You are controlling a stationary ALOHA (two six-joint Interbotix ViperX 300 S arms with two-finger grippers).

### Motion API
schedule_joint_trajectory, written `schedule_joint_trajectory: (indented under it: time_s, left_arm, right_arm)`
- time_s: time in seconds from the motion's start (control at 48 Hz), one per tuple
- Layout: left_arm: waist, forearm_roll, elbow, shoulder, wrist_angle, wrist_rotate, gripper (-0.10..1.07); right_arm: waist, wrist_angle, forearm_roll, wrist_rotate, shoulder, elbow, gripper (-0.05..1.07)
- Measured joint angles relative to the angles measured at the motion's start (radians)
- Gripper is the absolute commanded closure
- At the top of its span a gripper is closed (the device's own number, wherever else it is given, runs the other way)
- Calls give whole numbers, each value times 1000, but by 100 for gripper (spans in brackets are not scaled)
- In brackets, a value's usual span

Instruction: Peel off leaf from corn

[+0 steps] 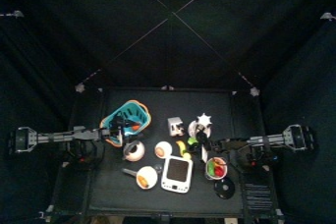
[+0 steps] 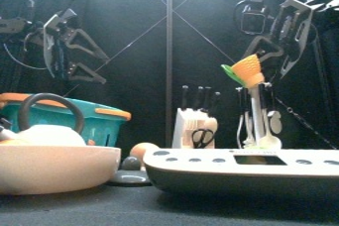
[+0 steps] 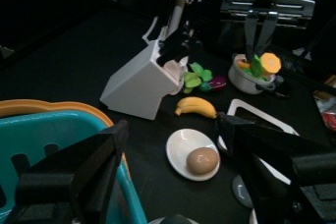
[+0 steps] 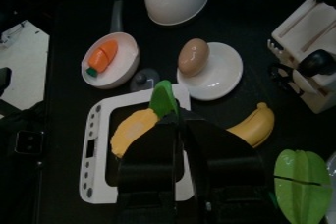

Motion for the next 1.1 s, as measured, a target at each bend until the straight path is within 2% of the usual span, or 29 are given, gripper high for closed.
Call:
schedule_joint_trajectory:
  time_s: [0.125, 0.188, 0.375, 0.479, 0.542, 0.604, 0.75, 0.854, 0.979, 1.104]
  left_arm:
    - [-17, -8, -2, 2, -9, -8, -5]
    - [-48, -21, -14, 14, -26, -9, -5]
    - [-233, -104, -118, 129, -130, 17, -5]
    - [-336, -66, -216, 245, -181, 91, -5]
    - [-364, -34, -264, 321, -187, 140, -5]
    - [-374, -31, -308, 391, -189, 186, -5]
    - [-370, -67, -407, 532, -189, 225, -5]
    - [-370, -66, -466, 612, -189, 307, -5]
    - [-373, -78, -508, 667, -190, 405, -5]
    - [-373, -144, -535, 696, -193, 503, -5]
  right_arm:
    - [2, 2, 2, 0, 0, -2, 59]
    - [2, 2, -2, 0, 0, -9, 59]
    - [-12, 2, 0, 0, 23, -44, 59]
    - [-35, 2, 21, 11, 46, -61, 59]
    - [-46, 2, 37, 8, 60, -74, 59]
    - [-48, 2, 48, 8, 71, -86, 59]
    - [-51, 2, 55, 9, 87, -104, 59]
    - [-52, 2, 55, 8, 92, -104, 59]
    - [-57, 2, 71, 8, 97, -104, 59]
    - [-61, 2, 91, 8, 97, -106, 59]
